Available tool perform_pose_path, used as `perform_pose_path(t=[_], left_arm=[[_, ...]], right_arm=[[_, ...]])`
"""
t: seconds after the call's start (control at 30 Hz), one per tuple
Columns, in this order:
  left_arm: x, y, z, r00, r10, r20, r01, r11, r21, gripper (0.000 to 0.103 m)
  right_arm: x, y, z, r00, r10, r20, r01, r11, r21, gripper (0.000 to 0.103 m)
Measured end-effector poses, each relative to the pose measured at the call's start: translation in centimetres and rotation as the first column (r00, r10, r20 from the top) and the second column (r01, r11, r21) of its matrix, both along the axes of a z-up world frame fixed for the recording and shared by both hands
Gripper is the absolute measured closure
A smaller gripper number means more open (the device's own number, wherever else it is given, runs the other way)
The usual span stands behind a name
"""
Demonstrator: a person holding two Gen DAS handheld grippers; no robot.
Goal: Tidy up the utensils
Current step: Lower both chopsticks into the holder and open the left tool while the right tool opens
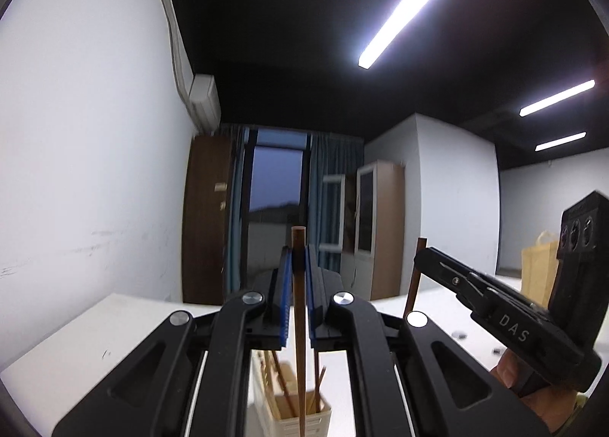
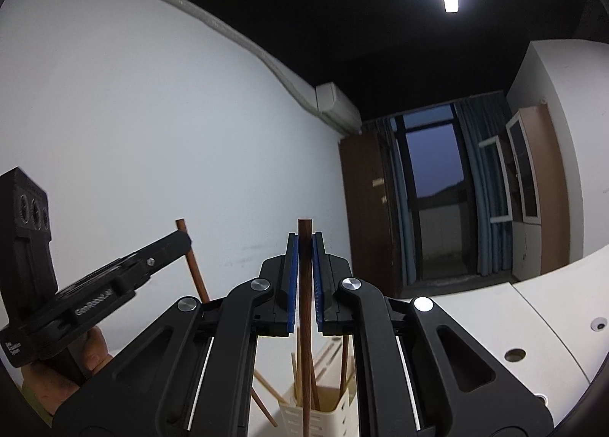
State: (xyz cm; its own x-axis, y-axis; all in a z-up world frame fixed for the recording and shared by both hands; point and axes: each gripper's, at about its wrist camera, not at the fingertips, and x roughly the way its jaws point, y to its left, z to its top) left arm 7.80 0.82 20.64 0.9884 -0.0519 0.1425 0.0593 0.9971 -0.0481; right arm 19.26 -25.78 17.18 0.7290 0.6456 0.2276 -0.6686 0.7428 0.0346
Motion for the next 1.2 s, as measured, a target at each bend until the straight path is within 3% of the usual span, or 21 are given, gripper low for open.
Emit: perform_pose_path(t=[0.17, 0.43, 0.7, 0.93, 1.2], left_arm=[[-2.1, -0.6, -0.2, 0.987, -0.032, 0.159, 0.027, 0.999, 0.032, 0.096], [-1.2, -0.6, -0.4, 0.981, -0.025, 0.191, 0.02, 0.999, 0.032, 0.096], [0.9, -0.1, -1.0, 0.988, -0.023, 0.151, 0.019, 1.0, 0.025, 0.096], [5.0, 0.8, -2.5, 1.0, -0.023, 0.015, 0.023, 1.0, 0.008, 0.096], [7.8, 1.6, -4.4, 0.995, -0.028, -0.098, 0.028, 1.0, 0.003, 0.096]], right_arm=[[0.5, 0.1, 0.0, 0.998, -0.024, 0.057, 0.02, 0.997, 0.071, 0.096], [1.6, 0.1, -0.2, 0.993, -0.011, 0.114, -0.007, 0.988, 0.157, 0.096], [4.1, 1.9, -0.9, 0.996, -0.023, 0.087, 0.01, 0.989, 0.146, 0.096], [7.6, 4.2, -2.2, 0.999, -0.031, 0.013, 0.03, 0.997, 0.073, 0.096], [10.8, 5.8, -3.7, 0.995, -0.036, -0.098, 0.035, 0.999, -0.01, 0.096]])
